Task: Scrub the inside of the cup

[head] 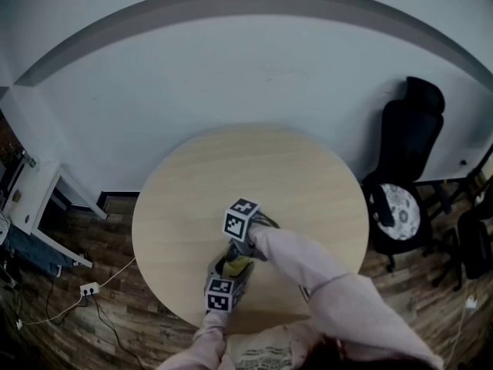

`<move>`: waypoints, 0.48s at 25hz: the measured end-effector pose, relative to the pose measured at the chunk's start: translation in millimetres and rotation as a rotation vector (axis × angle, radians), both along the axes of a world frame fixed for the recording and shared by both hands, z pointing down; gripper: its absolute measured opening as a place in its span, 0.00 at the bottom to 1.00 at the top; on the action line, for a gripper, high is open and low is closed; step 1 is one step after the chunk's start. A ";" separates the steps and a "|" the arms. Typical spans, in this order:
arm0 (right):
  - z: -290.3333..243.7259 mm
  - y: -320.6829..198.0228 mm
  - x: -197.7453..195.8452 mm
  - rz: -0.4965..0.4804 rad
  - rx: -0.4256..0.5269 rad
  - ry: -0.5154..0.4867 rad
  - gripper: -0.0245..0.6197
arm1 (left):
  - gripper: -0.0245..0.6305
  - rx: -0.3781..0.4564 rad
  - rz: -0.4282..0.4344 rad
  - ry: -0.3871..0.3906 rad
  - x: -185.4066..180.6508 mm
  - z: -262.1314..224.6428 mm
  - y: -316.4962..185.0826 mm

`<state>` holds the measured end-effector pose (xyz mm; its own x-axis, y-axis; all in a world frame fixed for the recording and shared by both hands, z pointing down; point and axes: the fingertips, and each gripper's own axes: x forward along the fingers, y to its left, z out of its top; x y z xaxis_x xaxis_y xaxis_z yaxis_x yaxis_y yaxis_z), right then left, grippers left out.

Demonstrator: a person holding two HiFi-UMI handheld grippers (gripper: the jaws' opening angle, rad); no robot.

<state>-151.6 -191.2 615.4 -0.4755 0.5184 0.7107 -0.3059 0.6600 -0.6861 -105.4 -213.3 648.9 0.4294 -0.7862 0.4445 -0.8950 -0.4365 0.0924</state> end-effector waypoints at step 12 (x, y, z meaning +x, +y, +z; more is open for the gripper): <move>-6.4 -6.8 12.9 -0.025 0.045 -0.035 0.08 | 0.59 -0.002 0.005 -0.007 -0.5 0.4 -1.0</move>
<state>-138.7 -197.9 608.9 -0.4883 0.4980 0.7167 -0.2651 0.6978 -0.6655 -105.9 -214.3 649.3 0.4305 -0.7828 0.4493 -0.8932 -0.4411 0.0873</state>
